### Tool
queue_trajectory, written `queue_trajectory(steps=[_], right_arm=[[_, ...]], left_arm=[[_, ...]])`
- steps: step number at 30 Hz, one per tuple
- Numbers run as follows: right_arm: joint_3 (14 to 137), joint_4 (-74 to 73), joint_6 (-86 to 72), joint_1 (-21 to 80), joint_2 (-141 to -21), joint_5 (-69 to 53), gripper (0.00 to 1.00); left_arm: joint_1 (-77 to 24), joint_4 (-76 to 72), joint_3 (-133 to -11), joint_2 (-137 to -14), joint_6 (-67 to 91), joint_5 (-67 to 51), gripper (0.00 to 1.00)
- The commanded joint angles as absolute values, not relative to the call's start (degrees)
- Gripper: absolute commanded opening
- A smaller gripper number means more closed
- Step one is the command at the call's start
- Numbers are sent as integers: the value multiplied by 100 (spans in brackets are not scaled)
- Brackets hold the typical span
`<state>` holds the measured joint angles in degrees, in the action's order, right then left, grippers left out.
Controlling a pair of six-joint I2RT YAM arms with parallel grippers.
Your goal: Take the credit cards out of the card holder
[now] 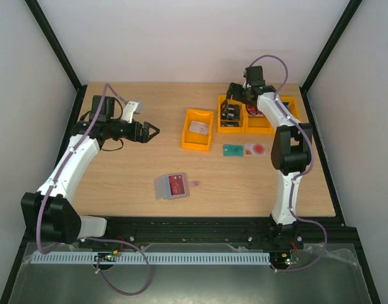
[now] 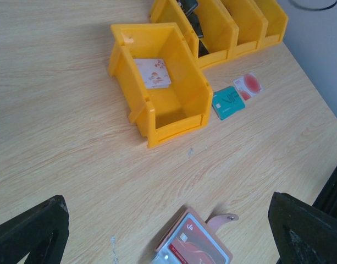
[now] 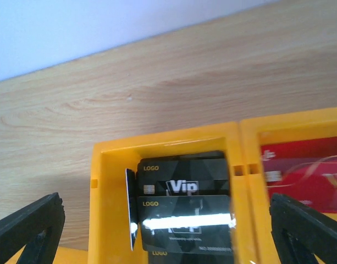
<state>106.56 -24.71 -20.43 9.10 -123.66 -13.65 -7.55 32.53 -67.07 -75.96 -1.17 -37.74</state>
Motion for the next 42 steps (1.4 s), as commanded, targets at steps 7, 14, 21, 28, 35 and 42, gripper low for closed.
queue_trajectory(steps=[7, 14, 21, 28, 35, 42], right_arm=[[10289, -2938, -1498, 879, -10527, -1440, 99], [7502, -1063, -1897, 879, -7825, -2649, 99], [6979, -1330, -2121, 879, -7603, -1931, 99], [7193, -396, -2619, 877, -8765, -1887, 79], [7846, 20, -3125, 911, -10433, -2203, 64], [8386, 109, -2987, 1003, -11537, -2285, 54]], left_arm=[[-572, 2399, -5741, -7280, 553, -4531, 99], [-448, 1069, -4515, -7126, 1969, -4485, 99], [-425, 822, -4312, -6921, 2135, -4293, 99], [-139, 788, -4206, -6889, 1909, -4284, 99], [-123, 712, -4214, -7297, 1886, -4349, 99], [-114, 686, -4264, -7528, 1811, -4382, 99]])
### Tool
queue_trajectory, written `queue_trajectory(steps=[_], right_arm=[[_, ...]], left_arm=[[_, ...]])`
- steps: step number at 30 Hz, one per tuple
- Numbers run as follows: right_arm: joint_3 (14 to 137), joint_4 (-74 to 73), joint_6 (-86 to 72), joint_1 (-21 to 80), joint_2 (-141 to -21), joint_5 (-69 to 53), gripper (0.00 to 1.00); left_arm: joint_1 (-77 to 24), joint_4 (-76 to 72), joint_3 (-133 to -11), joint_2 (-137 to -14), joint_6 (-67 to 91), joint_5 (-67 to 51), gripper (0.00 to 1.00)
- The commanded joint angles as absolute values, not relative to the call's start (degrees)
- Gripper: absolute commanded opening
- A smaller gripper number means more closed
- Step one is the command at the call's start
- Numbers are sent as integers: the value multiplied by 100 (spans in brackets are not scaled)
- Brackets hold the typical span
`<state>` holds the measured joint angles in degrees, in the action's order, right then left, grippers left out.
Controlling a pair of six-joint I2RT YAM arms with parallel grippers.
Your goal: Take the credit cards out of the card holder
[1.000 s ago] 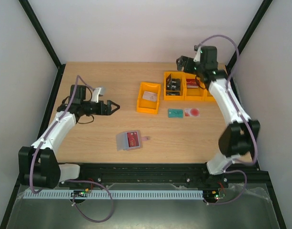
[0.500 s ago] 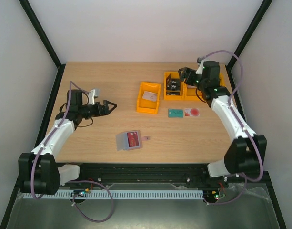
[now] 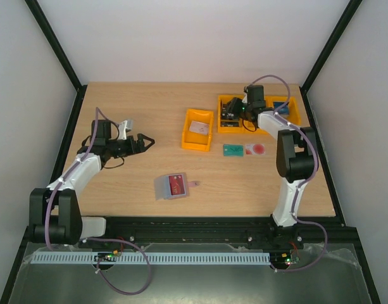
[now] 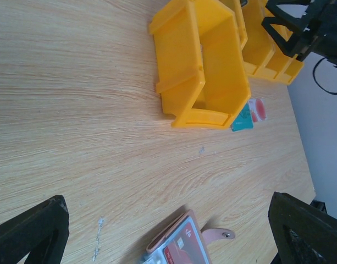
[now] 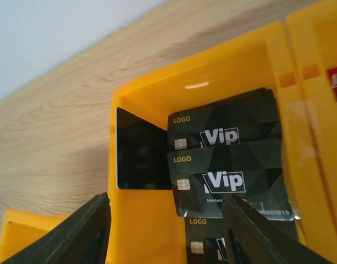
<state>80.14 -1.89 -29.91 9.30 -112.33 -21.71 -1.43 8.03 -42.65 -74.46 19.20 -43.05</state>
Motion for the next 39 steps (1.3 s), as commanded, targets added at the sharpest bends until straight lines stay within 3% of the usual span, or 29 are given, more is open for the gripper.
queue_trajectory(steps=[1, 12, 17, 27, 36, 39], right_arm=[[8484, 86, -2968, 1028, -11627, -2313, 51], [8788, 12, -2433, 1459, -11732, -1549, 43], [9356, -410, -2415, 1467, -12146, -1251, 30], [9531, -675, -2317, 1468, -12423, -1260, 27], [9597, -976, -2302, 1465, -12439, -712, 3], [9629, -1009, -2296, 1460, -12384, -850, 2]], left_arm=[[-114, 684, -4266, -7544, 1804, -4379, 99], [-84, 703, -4341, -7769, 1773, -4373, 99], [-79, 692, -4298, -7754, 1778, -4361, 99], [-79, 702, -4307, -7757, 1749, -4351, 99], [-70, 696, -4309, -7795, 1758, -4353, 99], [-70, 689, -4303, -7792, 1751, -4359, 99]])
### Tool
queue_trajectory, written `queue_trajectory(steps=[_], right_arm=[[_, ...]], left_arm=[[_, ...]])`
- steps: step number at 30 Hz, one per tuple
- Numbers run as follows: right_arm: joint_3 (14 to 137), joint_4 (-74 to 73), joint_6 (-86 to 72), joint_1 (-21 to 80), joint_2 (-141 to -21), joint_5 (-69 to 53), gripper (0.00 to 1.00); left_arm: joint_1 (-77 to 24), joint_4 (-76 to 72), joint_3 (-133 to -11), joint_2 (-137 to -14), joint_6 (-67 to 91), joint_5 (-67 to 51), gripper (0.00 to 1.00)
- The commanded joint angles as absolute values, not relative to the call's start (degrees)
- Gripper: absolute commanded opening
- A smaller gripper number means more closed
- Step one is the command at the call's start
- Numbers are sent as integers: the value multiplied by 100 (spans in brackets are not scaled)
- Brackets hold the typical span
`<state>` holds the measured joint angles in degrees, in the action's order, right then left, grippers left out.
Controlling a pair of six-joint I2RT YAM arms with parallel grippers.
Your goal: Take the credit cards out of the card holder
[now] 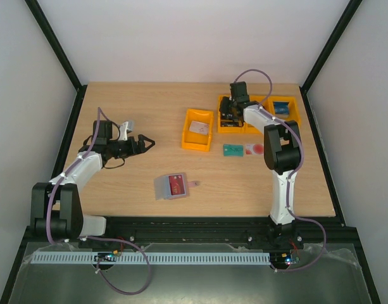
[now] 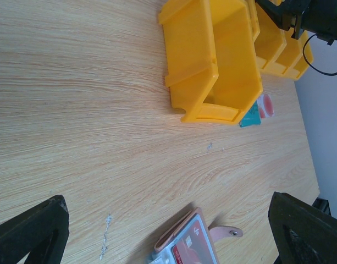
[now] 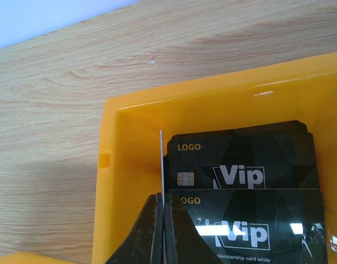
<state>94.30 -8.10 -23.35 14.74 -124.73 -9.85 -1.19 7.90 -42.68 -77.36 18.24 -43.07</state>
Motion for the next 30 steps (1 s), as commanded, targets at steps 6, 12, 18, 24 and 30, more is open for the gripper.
queue_trajectory(steps=[6, 12, 18, 24, 30], right_arm=[[9293, -710, -2659, 1075, -11748, -1191, 2], [8855, -363, -2585, 724, -11504, -2119, 2], [9037, -159, -3005, 589, -11993, -2984, 2], [9016, -162, -3387, 556, -12226, -2863, 2], [8948, -109, -3496, 511, -12323, -2712, 2]], left_arm=[[-71, 712, -4322, -7777, 1731, -4368, 99], [-70, 695, -4316, -7774, 1714, -4390, 99], [-70, 716, -4304, -7720, 1701, -4362, 99], [-53, 729, -4293, -7699, 1696, -4351, 99], [-53, 712, -4287, -7699, 1704, -4351, 99]])
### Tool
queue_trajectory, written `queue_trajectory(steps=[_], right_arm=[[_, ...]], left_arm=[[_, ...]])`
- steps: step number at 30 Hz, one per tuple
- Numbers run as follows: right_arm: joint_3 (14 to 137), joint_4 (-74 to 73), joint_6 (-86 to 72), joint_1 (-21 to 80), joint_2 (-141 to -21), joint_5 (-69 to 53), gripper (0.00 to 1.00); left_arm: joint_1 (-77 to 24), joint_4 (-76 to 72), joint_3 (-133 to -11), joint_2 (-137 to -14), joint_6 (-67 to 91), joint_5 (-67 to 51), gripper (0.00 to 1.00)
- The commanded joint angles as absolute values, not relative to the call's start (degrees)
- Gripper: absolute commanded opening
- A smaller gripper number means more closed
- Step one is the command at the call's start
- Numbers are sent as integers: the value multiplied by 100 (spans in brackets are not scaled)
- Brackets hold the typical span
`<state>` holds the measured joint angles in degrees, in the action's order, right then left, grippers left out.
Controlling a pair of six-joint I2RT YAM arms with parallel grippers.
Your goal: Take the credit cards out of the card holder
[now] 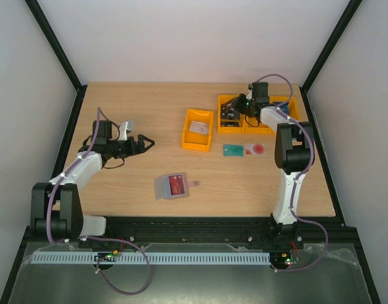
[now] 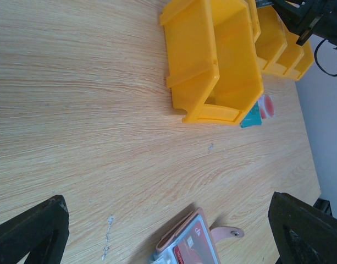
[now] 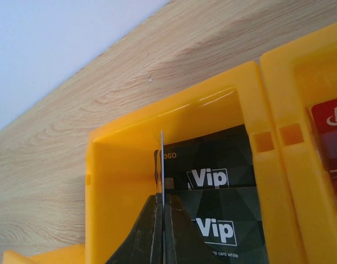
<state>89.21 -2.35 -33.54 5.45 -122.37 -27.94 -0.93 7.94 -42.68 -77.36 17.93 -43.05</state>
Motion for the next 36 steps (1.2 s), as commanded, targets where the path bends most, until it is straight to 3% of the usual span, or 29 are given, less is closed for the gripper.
queue_trajectory(steps=[1, 8, 14, 16, 26, 30, 34, 36], right_arm=[[9025, -203, -3479, 506, -12396, -2686, 2], [9332, -549, -3555, 464, -12503, -2372, 2], [9365, -758, -3386, 465, -12167, -1975, 44], [9369, -817, -3316, 466, -12016, -1781, 50], [9400, -1260, -2900, 495, -11200, -1702, 55], [8416, -978, -2562, 638, -10304, -2478, 59], [7021, 249, -2837, 648, -9089, -3227, 72], [6394, 989, -3137, 650, -8571, -3553, 74]], left_arm=[[-51, 708, -4286, -7700, 1705, -4351, 99], [-44, 721, -4283, -7707, 1705, -4307, 99], [-44, 710, -4271, -7700, 1719, -4306, 99], [-44, 707, -4274, -7699, 1714, -4315, 99], [-48, 560, -4118, -7673, 1896, -4279, 99], [-67, 340, -3889, -7686, 2170, -4302, 99], [-202, 94, -3686, -7730, 2450, -4287, 99], [-352, 26, -3580, -7733, 2547, -4222, 99]])
